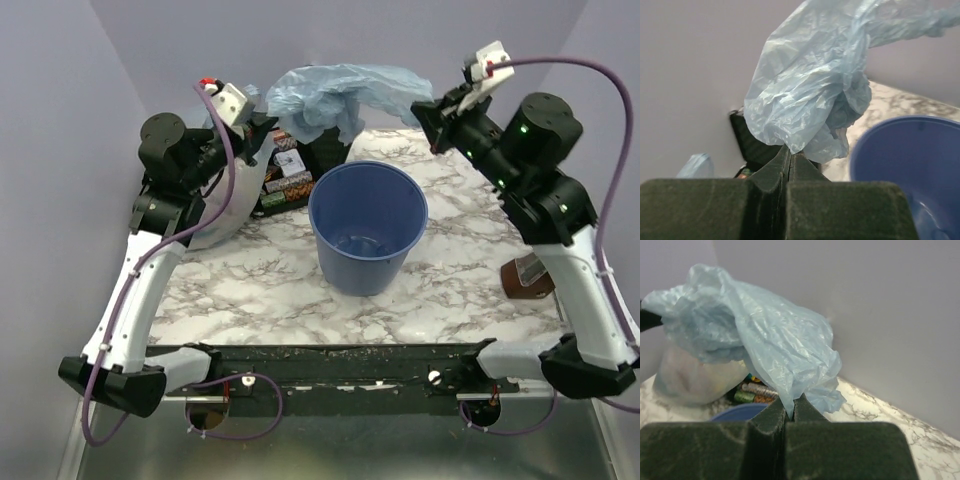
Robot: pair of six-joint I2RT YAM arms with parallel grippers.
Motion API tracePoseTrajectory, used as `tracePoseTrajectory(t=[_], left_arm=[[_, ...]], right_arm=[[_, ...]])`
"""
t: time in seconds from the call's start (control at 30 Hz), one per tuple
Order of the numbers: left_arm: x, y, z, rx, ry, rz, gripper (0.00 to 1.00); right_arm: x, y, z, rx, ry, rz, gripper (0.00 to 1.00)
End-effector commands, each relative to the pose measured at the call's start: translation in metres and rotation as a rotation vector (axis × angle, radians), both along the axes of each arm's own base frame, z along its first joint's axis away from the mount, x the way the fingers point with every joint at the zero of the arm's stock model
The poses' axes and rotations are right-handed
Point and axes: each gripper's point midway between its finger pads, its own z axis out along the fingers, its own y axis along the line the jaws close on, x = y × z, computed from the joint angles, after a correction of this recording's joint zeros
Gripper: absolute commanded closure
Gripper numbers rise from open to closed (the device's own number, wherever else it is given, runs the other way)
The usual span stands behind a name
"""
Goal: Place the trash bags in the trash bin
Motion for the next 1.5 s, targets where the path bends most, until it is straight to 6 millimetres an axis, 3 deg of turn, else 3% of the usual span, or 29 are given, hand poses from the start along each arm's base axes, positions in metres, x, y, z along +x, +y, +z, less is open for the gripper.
tracePoseTrajectory(t=[0.0, 0.17, 0.23, 0.33, 0.4, 0.5, 0.67, 0.73, 0.83, 0.9, 0.97, 1.1, 1.17, 1.27, 1.47], left_arm=[[-0.059, -0.026, -0.009, 0.059, 0.114, -0.28, 1.0], [-0.085, -0.02, -0.023, 0.198, 0.164, -0.362, 1.0], [-0.093, -0.015, -0.033, 0.301, 0.17, -0.391, 1.0], [-0.102, 0.0, -0.032, 0.406, 0.17, -0.392, 1.0], [-0.12, 0.009, -0.038, 0.46, 0.23, -0.431, 1.0], [-0.145, 0.021, -0.047, 0.461, 0.37, -0.444, 1.0], [-0.165, 0.044, -0.063, 0.359, 0.49, -0.329, 1.0], [-0.164, 0.062, -0.07, 0.383, 0.504, -0.229, 1.0], [-0.137, 0.113, -0.093, 0.405, 0.614, 0.082, 1.0], [-0.131, 0.145, -0.114, 0.449, 0.673, 0.209, 1.0], [-0.135, 0.159, -0.132, 0.476, 0.731, 0.21, 1.0], [-0.136, 0.176, -0.162, 0.468, 0.848, 0.221, 1.0], [-0.137, 0.174, -0.171, 0.478, 0.852, 0.186, 1.0], [-0.139, 0.168, -0.196, 0.475, 0.9, 0.097, 1.0], [-0.143, 0.136, -0.249, 0.424, 0.997, -0.174, 1.0]], right_arm=[[-0.056, -0.003, -0.044, -0.138, 0.117, 0.172, 0.99], [-0.126, -0.001, -0.062, -0.222, 0.144, 0.419, 0.99], [-0.144, 0.001, -0.066, -0.233, 0.175, 0.494, 0.99], [-0.167, 0.011, -0.065, -0.217, 0.22, 0.619, 0.99], [-0.181, 0.02, -0.062, -0.19, 0.243, 0.719, 0.99], [-0.176, 0.032, -0.069, -0.186, 0.263, 0.776, 0.99], [-0.16, 0.072, -0.082, -0.105, 0.382, 0.945, 0.99], [-0.149, 0.094, -0.085, -0.062, 0.424, 0.983, 0.99], [-0.15, 0.134, -0.094, -0.096, 0.419, 1.038, 0.99], [-0.146, 0.161, -0.097, -0.078, 0.459, 1.019, 0.99], [-0.137, 0.188, -0.106, -0.067, 0.494, 0.978, 0.99], [-0.102, 0.233, -0.131, -0.073, 0.531, 0.73, 0.99], [-0.082, 0.237, -0.152, -0.082, 0.571, 0.54, 0.99], [-0.065, 0.22, -0.19, -0.116, 0.628, 0.294, 0.99], [-0.067, 0.173, -0.243, -0.212, 0.721, 0.19, 0.99]])
